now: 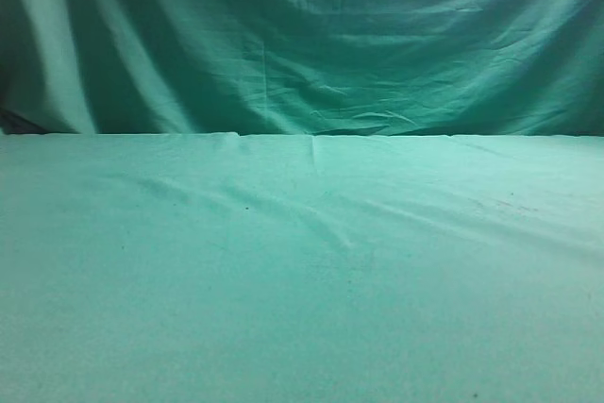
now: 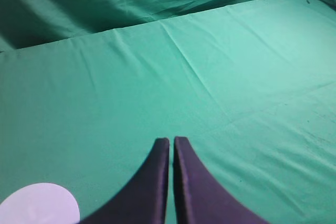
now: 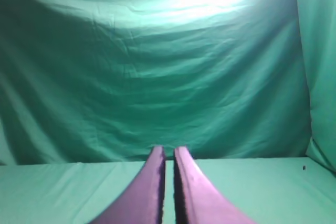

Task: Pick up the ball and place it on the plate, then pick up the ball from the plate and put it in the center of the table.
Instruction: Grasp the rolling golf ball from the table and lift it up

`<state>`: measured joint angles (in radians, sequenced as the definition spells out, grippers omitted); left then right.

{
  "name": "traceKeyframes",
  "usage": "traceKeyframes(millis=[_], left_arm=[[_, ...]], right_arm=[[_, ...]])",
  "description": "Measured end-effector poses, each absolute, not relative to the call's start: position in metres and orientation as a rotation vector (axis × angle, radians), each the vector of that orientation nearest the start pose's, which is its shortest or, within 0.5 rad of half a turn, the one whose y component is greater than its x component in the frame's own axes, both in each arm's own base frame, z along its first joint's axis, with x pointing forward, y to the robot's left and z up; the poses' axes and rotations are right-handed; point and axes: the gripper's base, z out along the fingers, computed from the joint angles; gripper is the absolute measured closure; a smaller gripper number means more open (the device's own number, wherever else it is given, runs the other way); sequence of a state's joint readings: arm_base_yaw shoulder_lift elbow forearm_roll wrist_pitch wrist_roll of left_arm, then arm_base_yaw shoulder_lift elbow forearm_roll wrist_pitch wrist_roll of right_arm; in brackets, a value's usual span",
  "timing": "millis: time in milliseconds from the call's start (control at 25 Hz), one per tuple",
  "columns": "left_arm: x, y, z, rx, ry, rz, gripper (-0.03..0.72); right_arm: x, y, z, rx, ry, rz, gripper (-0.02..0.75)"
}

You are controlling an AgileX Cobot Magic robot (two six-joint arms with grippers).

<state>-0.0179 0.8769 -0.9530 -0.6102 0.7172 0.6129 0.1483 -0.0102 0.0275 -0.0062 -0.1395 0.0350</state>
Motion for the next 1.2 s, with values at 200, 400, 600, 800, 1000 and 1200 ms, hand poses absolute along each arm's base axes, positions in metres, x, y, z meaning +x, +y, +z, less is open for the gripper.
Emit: traceKeyframes(millis=[200,400,600,800,1000,1200], left_arm=[[0.125,-0.034,0.37,0.358,1.856,-0.267,0.688],[0.092,-0.03,0.351,0.363,1.786,-0.197,0.688],[0.073,-0.027,0.334,0.349,1.751,-0.161,0.688],[0.068,-0.022,0.319,0.315,1.786,-0.114,0.688],[0.07,-0.019,0.306,0.327,1.832,-0.077,0.688],[0.071,-0.017,0.298,0.343,1.844,-0.028,0.688]], right_arm=[[0.049,0.007,0.242,-0.088,1.472,0.143,0.672],[0.053,0.008,0.26,-0.098,1.752,0.132,0.672],[0.06,0.01,0.266,-0.072,1.832,0.175,0.672],[0.058,0.013,0.282,-0.255,1.952,0.085,0.672],[0.071,0.02,0.295,-0.465,2.165,0.072,0.672],[0.091,0.042,0.299,-0.706,2.353,0.2,0.672]])
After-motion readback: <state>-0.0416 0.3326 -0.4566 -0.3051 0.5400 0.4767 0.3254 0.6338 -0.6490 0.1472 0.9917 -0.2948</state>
